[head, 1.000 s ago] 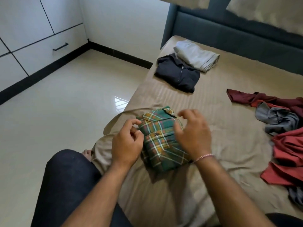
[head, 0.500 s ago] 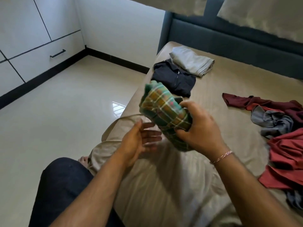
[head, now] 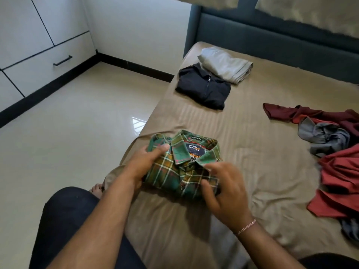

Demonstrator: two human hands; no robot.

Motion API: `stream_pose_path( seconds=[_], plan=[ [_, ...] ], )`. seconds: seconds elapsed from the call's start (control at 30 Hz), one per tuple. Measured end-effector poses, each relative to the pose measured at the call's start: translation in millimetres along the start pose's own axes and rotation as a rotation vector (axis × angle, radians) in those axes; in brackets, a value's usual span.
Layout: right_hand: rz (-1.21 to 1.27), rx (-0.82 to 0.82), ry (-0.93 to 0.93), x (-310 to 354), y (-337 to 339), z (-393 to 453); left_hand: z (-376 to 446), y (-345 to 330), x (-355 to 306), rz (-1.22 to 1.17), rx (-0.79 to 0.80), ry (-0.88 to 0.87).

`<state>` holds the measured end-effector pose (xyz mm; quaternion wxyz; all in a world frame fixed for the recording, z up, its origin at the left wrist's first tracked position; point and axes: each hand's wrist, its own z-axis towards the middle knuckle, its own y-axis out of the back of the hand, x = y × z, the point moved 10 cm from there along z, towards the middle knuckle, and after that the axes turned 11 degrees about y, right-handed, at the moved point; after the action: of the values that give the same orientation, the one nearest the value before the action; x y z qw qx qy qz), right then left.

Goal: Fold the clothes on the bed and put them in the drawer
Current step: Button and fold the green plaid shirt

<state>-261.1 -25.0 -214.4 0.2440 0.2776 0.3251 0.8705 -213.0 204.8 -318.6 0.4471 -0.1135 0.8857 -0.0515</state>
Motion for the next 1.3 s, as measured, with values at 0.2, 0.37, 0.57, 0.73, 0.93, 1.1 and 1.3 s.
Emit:
stream_pose_path(
  seconds=[0.2, 0.37, 0.57, 0.73, 0.93, 1.1, 1.3],
  plan=[
    [0.668, -0.127, -1.226, -99, -60, -85, 8, 6, 5, 0.223, -0.164, -0.053],
    [0.909, -0.167, -1.25, -93, -74, -73, 8, 5, 7, -0.053, -0.039, -0.072],
    [1.025, -0.086, -1.177, -118, -83, -18, 22, -18, -31, -0.34, 0.098, -0.116],
    [1.156, -0.219, -1.141, -176, -61, 29, 87, -71, -69, -0.279, 0.116, -0.102],
    [0.877, -0.376, -1.093, -321, 1, 80, 191, -178, -154, 0.017, -0.059, -0.194],
    [0.744, -0.5, -1.127, -449, 31, 116, 262, -258, -230, 0.196, -0.123, -0.284],
    [0.712, -0.724, -1.091, -586, 60, 153, 371, -361, -280, 0.066, 0.078, -0.287]
  ],
)
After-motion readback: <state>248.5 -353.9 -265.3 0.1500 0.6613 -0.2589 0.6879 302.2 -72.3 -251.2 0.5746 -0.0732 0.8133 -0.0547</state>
